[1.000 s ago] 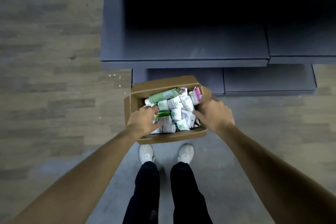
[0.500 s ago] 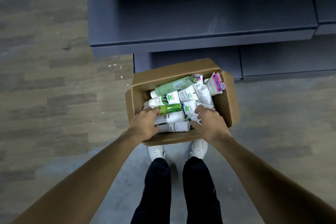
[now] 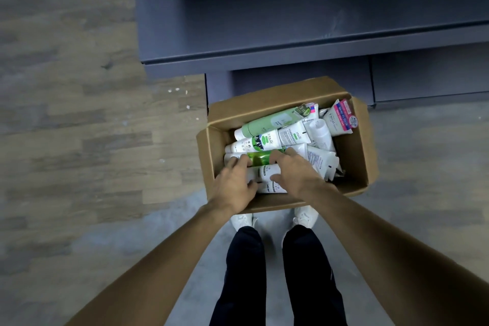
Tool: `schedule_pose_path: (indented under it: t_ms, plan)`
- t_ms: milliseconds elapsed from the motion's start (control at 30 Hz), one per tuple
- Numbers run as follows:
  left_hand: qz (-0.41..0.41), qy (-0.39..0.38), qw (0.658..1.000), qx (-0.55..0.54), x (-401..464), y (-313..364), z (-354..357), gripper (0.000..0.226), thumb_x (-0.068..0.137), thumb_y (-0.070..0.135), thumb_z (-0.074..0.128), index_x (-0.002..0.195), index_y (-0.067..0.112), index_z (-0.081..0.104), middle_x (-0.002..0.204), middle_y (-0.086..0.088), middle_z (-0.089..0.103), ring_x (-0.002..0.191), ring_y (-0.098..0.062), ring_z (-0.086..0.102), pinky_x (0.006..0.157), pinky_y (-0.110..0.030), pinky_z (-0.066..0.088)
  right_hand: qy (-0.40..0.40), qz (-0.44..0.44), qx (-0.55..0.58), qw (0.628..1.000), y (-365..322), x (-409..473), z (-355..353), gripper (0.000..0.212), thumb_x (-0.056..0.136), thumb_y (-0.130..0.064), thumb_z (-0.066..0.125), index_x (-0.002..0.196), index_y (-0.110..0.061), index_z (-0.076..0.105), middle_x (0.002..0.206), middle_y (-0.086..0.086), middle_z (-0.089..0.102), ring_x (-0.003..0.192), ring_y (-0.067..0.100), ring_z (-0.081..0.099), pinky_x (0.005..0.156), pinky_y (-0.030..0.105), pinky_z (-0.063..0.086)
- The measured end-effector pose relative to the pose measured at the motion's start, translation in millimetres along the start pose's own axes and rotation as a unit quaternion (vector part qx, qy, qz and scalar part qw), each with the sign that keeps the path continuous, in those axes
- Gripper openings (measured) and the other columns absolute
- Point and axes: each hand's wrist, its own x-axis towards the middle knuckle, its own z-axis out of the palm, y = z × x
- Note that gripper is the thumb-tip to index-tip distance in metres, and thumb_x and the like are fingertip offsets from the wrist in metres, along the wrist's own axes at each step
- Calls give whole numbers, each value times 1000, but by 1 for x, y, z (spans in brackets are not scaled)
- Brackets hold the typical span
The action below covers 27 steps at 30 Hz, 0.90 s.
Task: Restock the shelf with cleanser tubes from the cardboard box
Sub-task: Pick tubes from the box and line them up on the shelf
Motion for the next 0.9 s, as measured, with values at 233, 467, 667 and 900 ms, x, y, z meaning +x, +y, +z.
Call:
schedule_pose_path:
  t_ms: [233,467,667,900]
  plan:
    - [-10,-15,1000,18,-3,-7,-11,24,85,22,59,107,24,49,91,0,70,89,-27,65,74,-42,55,-11,-48,-188,981,17,-2,-45,52,84,-12,66,132,-14,49,130,9,45,119,27,45,100,35,43]
    - [-10,-65,997,41,5,1,1,34,84,24,62,113,25,43,104,0,64,94,-26,64,80,-43,55,20,-11,-254,967,51,-16,-52,49,86,-12,62,131,-14,45,125,8,52,112,25,54,90,35,51]
    - [30,-78,995,62,14,3,20,31,83,19,66,111,21,53,120,0,54,110,-24,56,86,-37,50,52,-20,-220,974,63,-19,-39,54,85,-9,58,135,-17,38,124,7,46,105,23,54,84,32,54]
    - [67,-54,992,89,22,5,29,42,80,29,77,117,21,58,123,2,54,114,-22,54,93,-36,47,136,-46,-230,963,77,-24,-31,31,98,-32,50,124,-17,42,117,5,59,104,25,51,87,37,44]
